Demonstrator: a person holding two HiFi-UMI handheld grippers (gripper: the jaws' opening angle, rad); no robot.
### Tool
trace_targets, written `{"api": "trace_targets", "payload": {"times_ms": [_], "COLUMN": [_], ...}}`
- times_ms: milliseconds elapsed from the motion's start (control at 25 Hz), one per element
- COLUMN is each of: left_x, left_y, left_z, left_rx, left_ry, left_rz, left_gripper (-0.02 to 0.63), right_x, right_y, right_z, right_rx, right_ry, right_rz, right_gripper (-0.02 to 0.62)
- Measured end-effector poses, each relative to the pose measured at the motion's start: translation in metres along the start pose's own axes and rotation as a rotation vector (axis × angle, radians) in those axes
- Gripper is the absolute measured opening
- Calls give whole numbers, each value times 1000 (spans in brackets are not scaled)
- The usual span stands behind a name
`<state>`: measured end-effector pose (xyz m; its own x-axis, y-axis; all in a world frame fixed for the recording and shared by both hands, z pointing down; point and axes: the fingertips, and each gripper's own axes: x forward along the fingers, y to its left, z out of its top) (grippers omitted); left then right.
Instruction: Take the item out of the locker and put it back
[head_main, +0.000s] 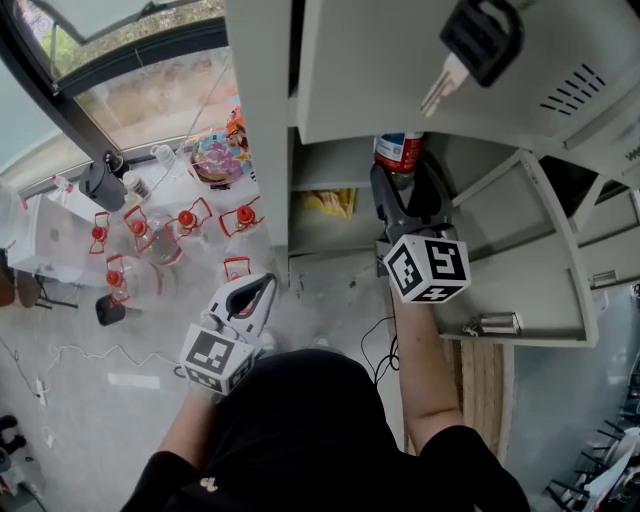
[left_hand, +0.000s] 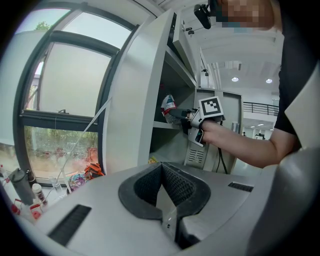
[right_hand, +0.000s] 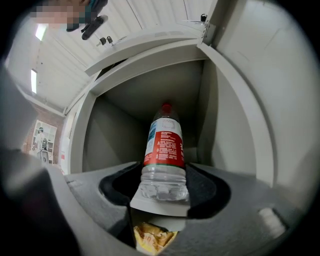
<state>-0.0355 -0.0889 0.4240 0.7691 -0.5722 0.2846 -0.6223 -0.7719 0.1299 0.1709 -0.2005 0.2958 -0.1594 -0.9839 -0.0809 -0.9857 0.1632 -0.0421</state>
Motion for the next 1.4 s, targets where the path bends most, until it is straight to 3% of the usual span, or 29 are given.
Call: {"api": "trace_targets", "payload": {"times_ms": [880, 1400], "left_x": [6, 7], "left_y": [2, -2], "left_z": [2, 1], "left_rx": [8, 3], "left_ry": [-6, -11], "left_rz": [-1, -11], "left_gripper": [14, 14], "right_x": [20, 26], "right_y": [-2, -5], "right_z": [-19, -22], "right_rx": [-69, -76], "right_ry": [93, 151], "right_rz": [-8, -61], "right_gripper": [279, 284]}}
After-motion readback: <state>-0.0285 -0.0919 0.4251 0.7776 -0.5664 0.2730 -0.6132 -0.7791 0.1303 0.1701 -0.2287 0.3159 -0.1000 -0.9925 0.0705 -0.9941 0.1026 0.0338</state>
